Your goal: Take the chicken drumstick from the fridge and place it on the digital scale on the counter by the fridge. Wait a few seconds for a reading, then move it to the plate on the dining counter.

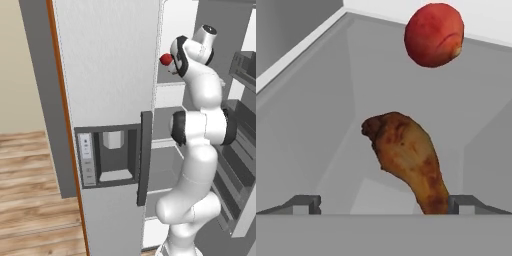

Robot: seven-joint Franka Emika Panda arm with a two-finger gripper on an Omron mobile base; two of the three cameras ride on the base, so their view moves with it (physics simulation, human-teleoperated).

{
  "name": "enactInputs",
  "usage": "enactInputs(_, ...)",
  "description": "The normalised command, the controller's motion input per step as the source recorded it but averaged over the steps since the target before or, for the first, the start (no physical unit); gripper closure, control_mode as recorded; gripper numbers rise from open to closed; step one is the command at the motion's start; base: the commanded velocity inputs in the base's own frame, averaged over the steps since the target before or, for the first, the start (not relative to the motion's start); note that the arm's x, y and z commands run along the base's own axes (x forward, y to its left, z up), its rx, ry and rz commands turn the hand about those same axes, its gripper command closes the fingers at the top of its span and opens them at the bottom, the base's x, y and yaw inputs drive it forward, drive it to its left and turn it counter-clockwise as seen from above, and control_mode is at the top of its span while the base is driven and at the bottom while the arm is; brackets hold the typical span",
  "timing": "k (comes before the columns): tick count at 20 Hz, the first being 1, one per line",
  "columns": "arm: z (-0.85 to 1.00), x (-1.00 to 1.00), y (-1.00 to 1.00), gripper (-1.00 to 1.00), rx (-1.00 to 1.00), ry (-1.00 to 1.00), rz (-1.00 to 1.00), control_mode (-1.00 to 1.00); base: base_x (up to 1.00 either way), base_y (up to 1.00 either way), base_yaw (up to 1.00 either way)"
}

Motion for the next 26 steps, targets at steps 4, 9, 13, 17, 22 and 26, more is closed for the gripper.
enactInputs(4, 0.00, 0.09, -0.03, -1.00, 0.00, 0.02, 0.00, -1.00, 0.00, 0.00, 0.00)
enactInputs(9, 0.00, 0.13, -0.08, -1.00, 0.00, 0.00, 0.00, -1.00, 0.00, 0.00, 0.00)
enactInputs(13, -0.02, 0.20, -0.11, -1.00, 0.00, 0.00, 0.00, -1.00, 0.00, 0.00, 0.00)
enactInputs(17, -0.07, 0.17, -0.19, -1.00, 0.00, 0.00, 0.00, -1.00, 0.00, 0.00, 0.00)
enactInputs(22, -0.06, 0.18, -0.15, -1.00, 0.00, 0.01, 0.00, -1.00, 0.00, 0.00, 0.00)
enactInputs(26, -0.01, 0.20, -0.14, -1.00, 0.00, 0.02, 0.00, -1.00, 0.00, 0.00, 0.00)
